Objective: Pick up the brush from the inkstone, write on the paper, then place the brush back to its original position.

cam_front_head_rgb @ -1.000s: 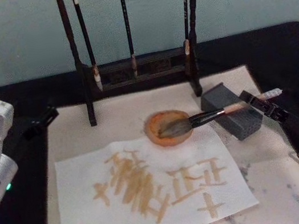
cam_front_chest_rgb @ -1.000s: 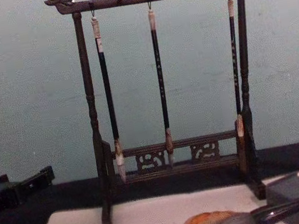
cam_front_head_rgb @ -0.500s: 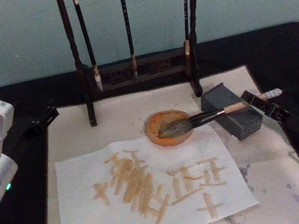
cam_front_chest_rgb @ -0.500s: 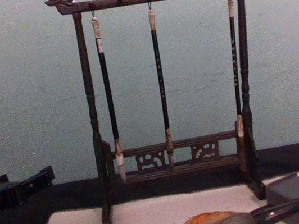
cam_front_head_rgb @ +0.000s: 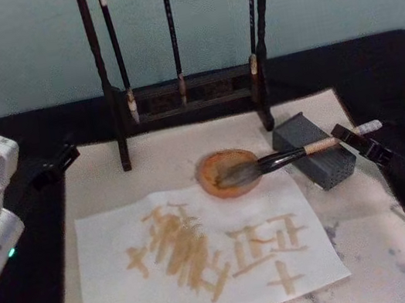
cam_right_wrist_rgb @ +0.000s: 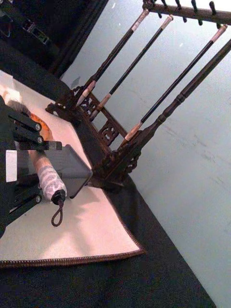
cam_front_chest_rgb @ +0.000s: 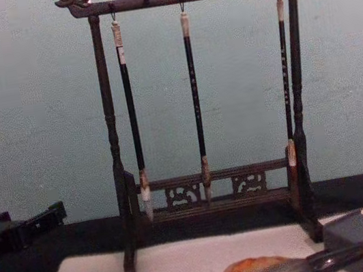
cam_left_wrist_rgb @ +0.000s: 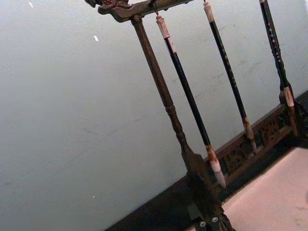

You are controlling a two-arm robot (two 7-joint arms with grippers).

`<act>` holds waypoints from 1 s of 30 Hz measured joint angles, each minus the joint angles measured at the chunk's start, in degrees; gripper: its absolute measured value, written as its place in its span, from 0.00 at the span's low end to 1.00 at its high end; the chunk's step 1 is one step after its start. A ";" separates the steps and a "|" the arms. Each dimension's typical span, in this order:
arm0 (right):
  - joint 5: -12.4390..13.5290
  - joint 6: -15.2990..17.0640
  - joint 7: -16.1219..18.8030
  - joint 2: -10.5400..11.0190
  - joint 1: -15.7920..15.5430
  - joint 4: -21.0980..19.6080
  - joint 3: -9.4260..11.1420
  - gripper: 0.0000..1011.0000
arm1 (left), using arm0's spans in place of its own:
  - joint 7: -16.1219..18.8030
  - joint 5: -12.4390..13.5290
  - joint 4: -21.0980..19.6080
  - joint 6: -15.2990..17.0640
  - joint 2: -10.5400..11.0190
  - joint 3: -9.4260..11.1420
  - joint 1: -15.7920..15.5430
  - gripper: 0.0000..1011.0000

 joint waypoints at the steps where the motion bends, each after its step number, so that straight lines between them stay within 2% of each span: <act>1: 0.00 0.00 0.00 0.00 0.00 0.00 0.00 0.27 | 0.00 0.00 0.00 0.00 0.00 0.00 0.00 0.99; 11: 0.02 -0.24 -0.08 0.12 -0.08 -0.31 -0.13 0.26 | 0.00 0.00 0.00 0.00 0.00 0.00 0.00 0.99; 24: 0.85 -1.58 -0.69 1.30 -0.96 -4.06 -0.80 0.20 | 0.00 0.00 0.00 0.00 0.00 0.00 0.00 0.99; 30: 0.59 -2.30 -1.37 2.35 -1.36 -7.11 -1.43 0.18 | 0.00 0.00 0.00 0.00 0.00 0.00 0.00 0.99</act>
